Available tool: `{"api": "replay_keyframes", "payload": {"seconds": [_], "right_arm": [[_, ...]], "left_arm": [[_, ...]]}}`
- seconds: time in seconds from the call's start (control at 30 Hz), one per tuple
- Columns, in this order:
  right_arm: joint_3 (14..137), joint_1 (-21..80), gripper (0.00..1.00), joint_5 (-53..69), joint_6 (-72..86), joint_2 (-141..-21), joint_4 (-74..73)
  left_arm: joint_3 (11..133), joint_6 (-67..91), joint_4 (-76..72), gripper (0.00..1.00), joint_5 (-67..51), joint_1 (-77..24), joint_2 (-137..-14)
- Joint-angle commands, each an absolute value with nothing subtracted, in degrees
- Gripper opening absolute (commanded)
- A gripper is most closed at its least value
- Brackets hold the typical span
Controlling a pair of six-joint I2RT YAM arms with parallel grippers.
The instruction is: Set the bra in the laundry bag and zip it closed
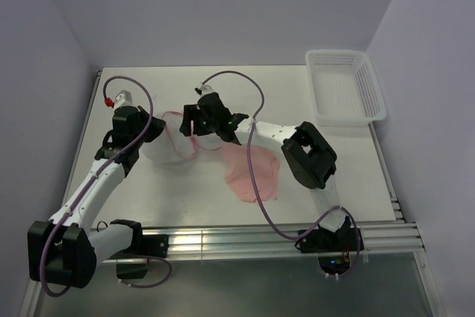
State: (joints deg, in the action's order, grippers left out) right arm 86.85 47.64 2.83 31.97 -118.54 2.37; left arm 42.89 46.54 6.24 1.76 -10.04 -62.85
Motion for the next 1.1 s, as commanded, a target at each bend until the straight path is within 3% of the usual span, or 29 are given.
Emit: {"api": "replay_keyframes", "payload": {"seconds": [0.0, 0.17, 0.33, 0.4, 0.6, 0.63, 0.67, 0.73, 0.77, 0.9, 1.07], "right_arm": [[92.71, 47.90, 0.72, 0.62, 29.54, -121.37, -2.54], [99.30, 47.81, 0.63, -0.27, 28.30, -126.12, -5.44], [99.94, 47.72, 0.16, -1.14, 27.86, -126.48, -2.73], [98.97, 47.73, 0.08, -1.23, 26.03, -125.34, 0.16], [100.72, 47.46, 0.00, 4.28, 10.95, -121.47, 4.83], [101.24, 47.29, 0.00, 5.96, 8.20, -120.25, 4.49], [101.51, 46.76, 0.00, 7.89, 3.21, -119.54, 3.96], [102.65, 46.32, 0.00, 15.42, -2.08, -117.70, 0.63], [103.18, 46.14, 0.00, 17.38, -7.07, -117.25, -1.39], [106.17, 45.97, 0.00, 19.51, -16.25, -115.93, -15.60], [101.52, 45.53, 0.01, 21.09, -24.16, -110.57, -21.09]], "left_arm": [[41.14, 47.90, 3.08, 0.00, 0.53, -10.11, -59.51], [39.29, 47.73, 3.87, 0.00, 0.70, -10.11, -55.73], [36.83, 48.34, 4.39, 0.00, 0.53, -10.11, -52.57], [35.69, 48.51, 5.36, 0.00, 0.53, -10.11, -50.73], [28.49, 49.84, 7.47, 0.02, 0.45, -10.19, -43.44], [26.91, 49.75, 7.64, 0.07, -0.08, -10.28, -42.55], [26.11, 50.01, 7.56, 0.26, -1.39, -10.54, -41.93], [24.53, 50.10, 7.38, 0.49, -4.47, -11.60, -40.08], [24.61, 48.36, 7.56, 0.79, -5.44, -11.78, -39.56], [32.33, 42.91, 14.32, 0.96, -3.52, -11.78, -37.18], [43.75, 37.99, 20.11, 0.92, -5.54, -11.78, -40.25]]}}
